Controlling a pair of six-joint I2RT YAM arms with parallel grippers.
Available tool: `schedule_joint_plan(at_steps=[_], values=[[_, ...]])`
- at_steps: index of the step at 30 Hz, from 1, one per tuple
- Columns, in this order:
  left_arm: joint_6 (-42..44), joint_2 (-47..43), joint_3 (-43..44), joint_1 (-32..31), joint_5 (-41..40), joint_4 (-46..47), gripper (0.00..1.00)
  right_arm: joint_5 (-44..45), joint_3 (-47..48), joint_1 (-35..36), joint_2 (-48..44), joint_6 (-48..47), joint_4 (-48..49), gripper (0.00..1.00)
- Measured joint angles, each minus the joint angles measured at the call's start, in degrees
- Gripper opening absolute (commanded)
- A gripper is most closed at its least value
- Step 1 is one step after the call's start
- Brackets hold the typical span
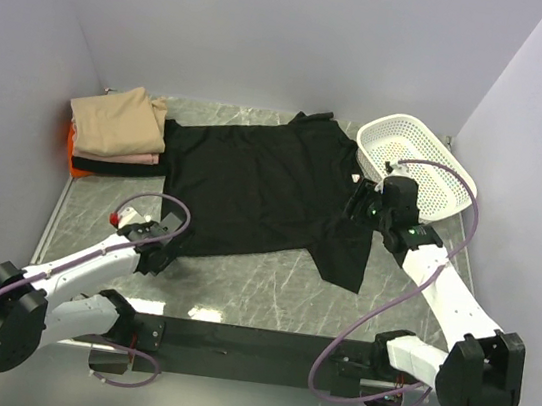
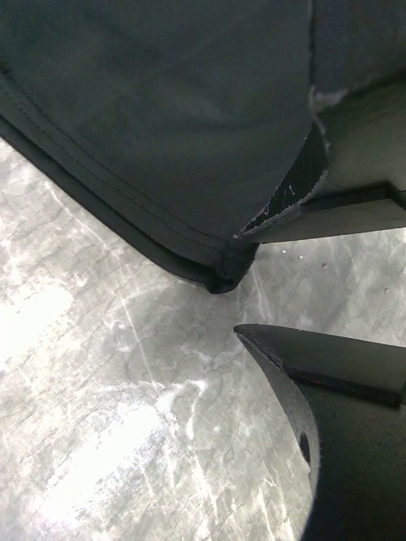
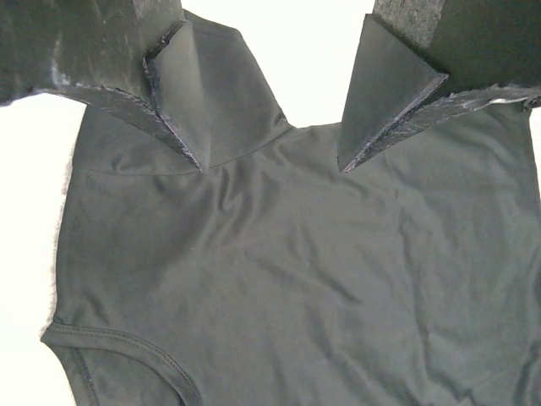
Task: Fold and stack the t-shirts
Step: Flatten the tshirt out
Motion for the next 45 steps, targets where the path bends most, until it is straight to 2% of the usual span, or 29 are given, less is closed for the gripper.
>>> schedule_joint_plan(at_steps=[5, 9, 21, 26, 37, 40, 45], values=[[-0.2, 0.2, -0.4, 1.3, 0.2, 0.8, 0.47, -0.7, 0.0, 0.0, -0.6, 0.0, 0.1, 0.68], [-0.3, 0.5, -1.4, 2.1, 0.5, 1.4, 0.41, -0.9, -0.4, 0.0, -2.4, 0.0, 0.1, 0.69], [0.3, 0.3, -2.6, 3.7, 0.7, 4.3, 0.17, -0.8, -2.9, 0.0, -7.3, 0.0, -0.6, 0.69], [2.1, -0.2, -3.2, 5.7, 1.5, 6.9, 0.01, -0.1, -6.1, 0.0, -8.0, 0.0, -1.2, 0.69], [14.4, -8.6, -3.7, 18.3, 4.6, 11.2, 0.01, 3.7, -12.3, 0.0, -7.5, 1.4, -5.4, 0.68], [17.9, -12.1, -3.4, 20.7, 4.5, 11.5, 0.01, 4.4, -12.3, 0.0, -4.8, 2.3, -6.4, 0.64], [22.8, -12.3, -3.3, 22.4, 5.5, 12.8, 0.01, 5.0, -12.8, 4.7, -2.5, 6.3, -6.9, 0.63]])
